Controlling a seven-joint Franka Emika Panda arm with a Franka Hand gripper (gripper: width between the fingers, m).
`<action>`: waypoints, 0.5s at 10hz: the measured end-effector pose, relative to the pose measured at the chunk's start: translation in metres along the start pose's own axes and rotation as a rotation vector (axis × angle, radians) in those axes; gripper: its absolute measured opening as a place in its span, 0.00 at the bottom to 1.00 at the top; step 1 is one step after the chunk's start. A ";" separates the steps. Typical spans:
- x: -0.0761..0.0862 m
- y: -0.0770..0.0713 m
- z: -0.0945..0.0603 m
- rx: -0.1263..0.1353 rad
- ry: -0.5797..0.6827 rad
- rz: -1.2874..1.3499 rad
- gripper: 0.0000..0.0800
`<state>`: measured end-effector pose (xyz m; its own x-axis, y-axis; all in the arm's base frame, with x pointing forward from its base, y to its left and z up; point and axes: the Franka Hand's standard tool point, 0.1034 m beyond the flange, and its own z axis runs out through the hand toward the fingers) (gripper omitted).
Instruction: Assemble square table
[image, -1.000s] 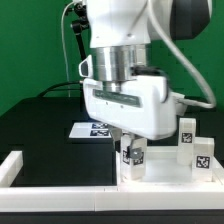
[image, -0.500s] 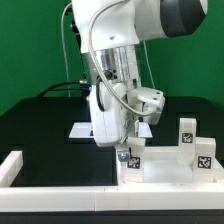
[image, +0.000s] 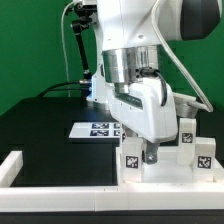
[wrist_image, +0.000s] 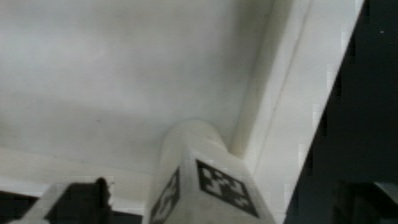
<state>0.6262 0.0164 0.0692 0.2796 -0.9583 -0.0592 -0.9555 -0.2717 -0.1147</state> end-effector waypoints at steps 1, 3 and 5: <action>0.003 0.001 0.000 -0.003 0.005 -0.131 0.80; 0.005 0.001 -0.001 -0.025 0.026 -0.418 0.81; 0.012 -0.002 -0.004 -0.038 0.056 -0.864 0.81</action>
Offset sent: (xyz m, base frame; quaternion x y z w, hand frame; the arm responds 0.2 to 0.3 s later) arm 0.0141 -0.0105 0.0081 0.0005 0.0509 -0.6051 0.7945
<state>0.6311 0.0050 0.0725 0.9048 -0.4177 0.0826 -0.4135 -0.9083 -0.0634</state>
